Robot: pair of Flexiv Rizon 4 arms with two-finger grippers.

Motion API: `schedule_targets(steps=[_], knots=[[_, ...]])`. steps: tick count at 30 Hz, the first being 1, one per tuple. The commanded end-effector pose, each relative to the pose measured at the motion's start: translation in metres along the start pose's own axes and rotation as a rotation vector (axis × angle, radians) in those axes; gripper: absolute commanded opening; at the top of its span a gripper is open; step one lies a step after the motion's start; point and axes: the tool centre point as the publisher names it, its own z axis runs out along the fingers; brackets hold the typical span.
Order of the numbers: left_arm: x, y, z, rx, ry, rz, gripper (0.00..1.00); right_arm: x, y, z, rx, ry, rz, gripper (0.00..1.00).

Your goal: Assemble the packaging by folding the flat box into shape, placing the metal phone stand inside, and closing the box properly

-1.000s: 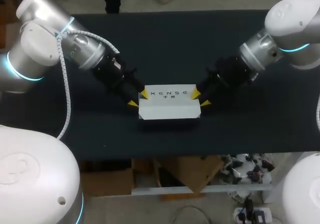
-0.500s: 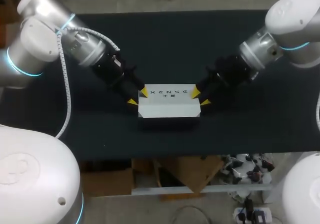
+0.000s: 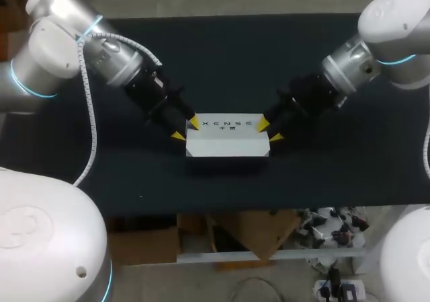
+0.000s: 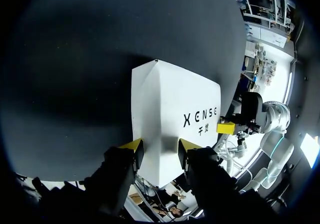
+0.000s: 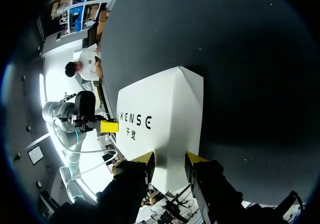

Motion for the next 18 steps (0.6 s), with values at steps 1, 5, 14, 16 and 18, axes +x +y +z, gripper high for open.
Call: schedule_targets(steps=[1, 5, 14, 16, 18], knots=[[0.0113, -0.0027, 0.0093, -0.009, -0.004, -0.003, 0.45, 0.0091, 0.0048, 0.0100, 0.013, 0.005, 0.000, 0.41], [0.0120, -0.0024, 0.0088, -0.008, -0.004, -0.005, 0.45, 0.0097, 0.0059, 0.0096, 0.015, 0.004, 0.000, 0.41], [0.0123, -0.0019, 0.0078, -0.010, -0.008, -0.006, 0.45, 0.0112, 0.0064, 0.0087, 0.015, 0.001, -0.007, 0.41], [0.0116, -0.0019, 0.0088, -0.010, -0.008, 0.001, 0.45, 0.0107, 0.0063, 0.0097, 0.014, 0.001, -0.015, 0.41], [0.0112, -0.0011, 0.0096, -0.002, -0.011, 0.009, 0.45, 0.0101, 0.0059, 0.0109, 0.015, -0.001, -0.020, 0.42]])
